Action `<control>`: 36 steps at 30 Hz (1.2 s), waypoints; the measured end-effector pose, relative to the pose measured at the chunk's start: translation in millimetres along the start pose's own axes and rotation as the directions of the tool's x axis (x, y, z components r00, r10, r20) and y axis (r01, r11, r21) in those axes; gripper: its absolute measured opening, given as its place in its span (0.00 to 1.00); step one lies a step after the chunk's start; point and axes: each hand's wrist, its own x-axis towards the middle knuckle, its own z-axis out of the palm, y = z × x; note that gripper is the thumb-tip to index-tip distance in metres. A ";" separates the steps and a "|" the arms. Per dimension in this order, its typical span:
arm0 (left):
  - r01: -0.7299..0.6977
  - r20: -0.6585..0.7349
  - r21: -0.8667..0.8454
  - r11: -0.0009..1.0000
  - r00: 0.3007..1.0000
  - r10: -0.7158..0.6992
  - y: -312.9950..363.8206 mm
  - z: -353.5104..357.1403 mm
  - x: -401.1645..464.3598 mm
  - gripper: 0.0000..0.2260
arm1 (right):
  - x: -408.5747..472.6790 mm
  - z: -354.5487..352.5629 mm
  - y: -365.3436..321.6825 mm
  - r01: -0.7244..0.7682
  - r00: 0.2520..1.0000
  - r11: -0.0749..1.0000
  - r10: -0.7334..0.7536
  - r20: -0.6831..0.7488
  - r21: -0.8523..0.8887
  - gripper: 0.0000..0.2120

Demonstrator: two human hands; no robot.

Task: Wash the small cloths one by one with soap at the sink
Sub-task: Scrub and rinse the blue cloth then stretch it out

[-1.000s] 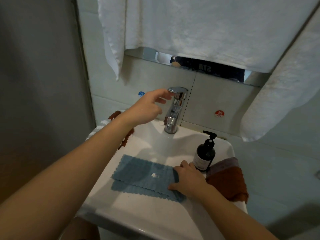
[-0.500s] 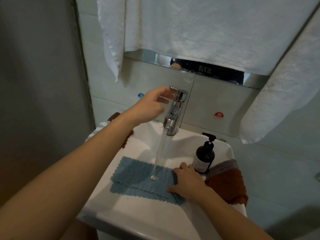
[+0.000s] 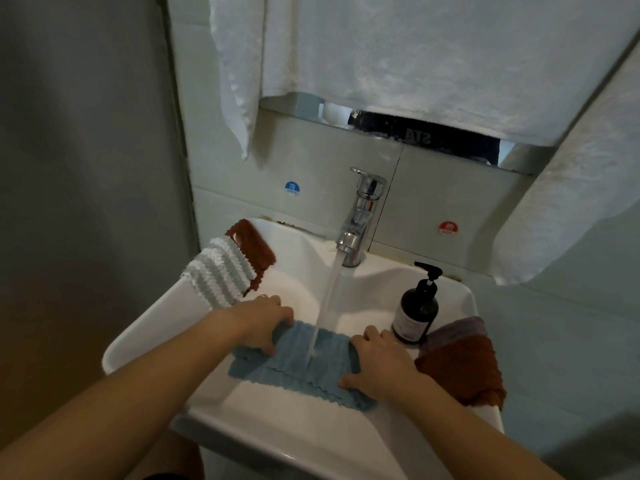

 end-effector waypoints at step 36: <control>-0.029 -0.032 -0.042 0.999 0.999 0.027 10.6 7.0 11.4 0.33 | 1.8 -14.8 11.8 -0.102 0.989 0.994 0.107 0.107 -0.049 0.36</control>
